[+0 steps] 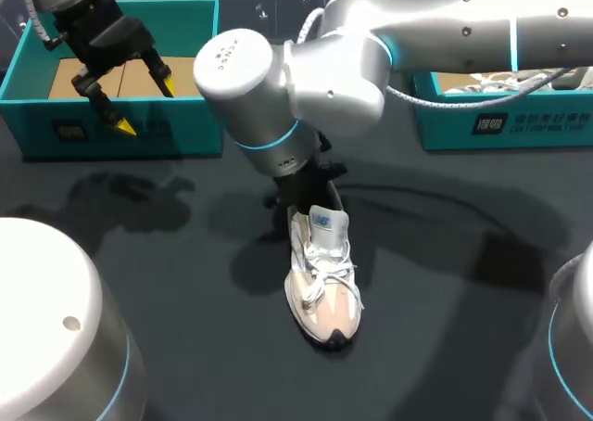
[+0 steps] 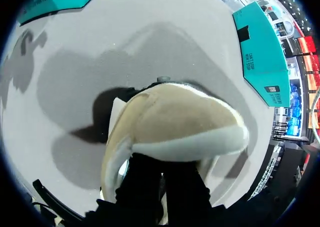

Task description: Take the shoe out of the shoebox, open the shoe tongue, remove and reinsert the insole, then place the shoe into the shoebox

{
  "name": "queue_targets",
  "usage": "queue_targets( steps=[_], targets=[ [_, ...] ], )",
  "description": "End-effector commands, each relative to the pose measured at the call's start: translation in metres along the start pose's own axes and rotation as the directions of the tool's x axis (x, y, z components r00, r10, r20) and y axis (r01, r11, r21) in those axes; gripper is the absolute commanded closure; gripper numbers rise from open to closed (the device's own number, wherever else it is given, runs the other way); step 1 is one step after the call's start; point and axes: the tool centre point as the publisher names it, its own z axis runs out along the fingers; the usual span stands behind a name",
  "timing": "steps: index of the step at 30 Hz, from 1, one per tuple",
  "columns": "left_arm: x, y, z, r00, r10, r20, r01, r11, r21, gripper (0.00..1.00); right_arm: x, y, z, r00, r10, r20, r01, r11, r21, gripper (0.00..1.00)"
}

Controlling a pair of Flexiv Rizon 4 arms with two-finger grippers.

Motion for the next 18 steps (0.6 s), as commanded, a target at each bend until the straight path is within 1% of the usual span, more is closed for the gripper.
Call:
queue_targets(
  steps=[1,4,7,10,13,16,18],
  targets=[
    [0.001,0.0,0.0,1.0,0.001,0.0,-0.001,1.0,-0.002,0.0,-0.004,-0.003,-0.001,0.998,-0.004,-0.055,0.001,0.998,-0.058,1.0],
    [0.001,0.0,0.0,1.0,0.001,0.0,-0.001,1.0,-0.002,0.0,-0.007,-0.005,-0.022,0.999,0.012,0.035,-0.009,0.997,-0.081,1.0],
    [0.001,0.0,0.0,1.0,0.001,0.0,-0.001,1.0,-0.002,0.0,-0.009,-0.006,-0.035,0.991,0.036,0.13,-0.028,0.998,-0.064,1.0],
    [0.001,0.0,0.0,1.0,0.001,0.0,-0.001,1.0,-0.002,0.0,-0.01,-0.007,-0.037,0.984,0.045,0.172,-0.038,0.998,-0.04,1.0],
    [0.001,0.0,0.0,1.0,0.001,0.0,-0.001,1.0,-0.002,0.0,-0.01,-0.008,-0.034,0.98,0.049,0.192,-0.045,0.999,-0.026,1.0],
    [0.001,0.0,0.0,1.0,0.001,0.0,-0.001,1.0,-0.002,0.0,-0.011,-0.01,-0.025,0.976,0.054,0.212,-0.056,0.998,0.005,1.0],
    [0.001,0.0,0.0,1.0,0.001,0.0,-0.001,1.0,-0.002,0.0,-0.012,-0.012,-0.018,0.976,0.056,0.208,-0.06,0.998,0.013,1.0]
  ],
)
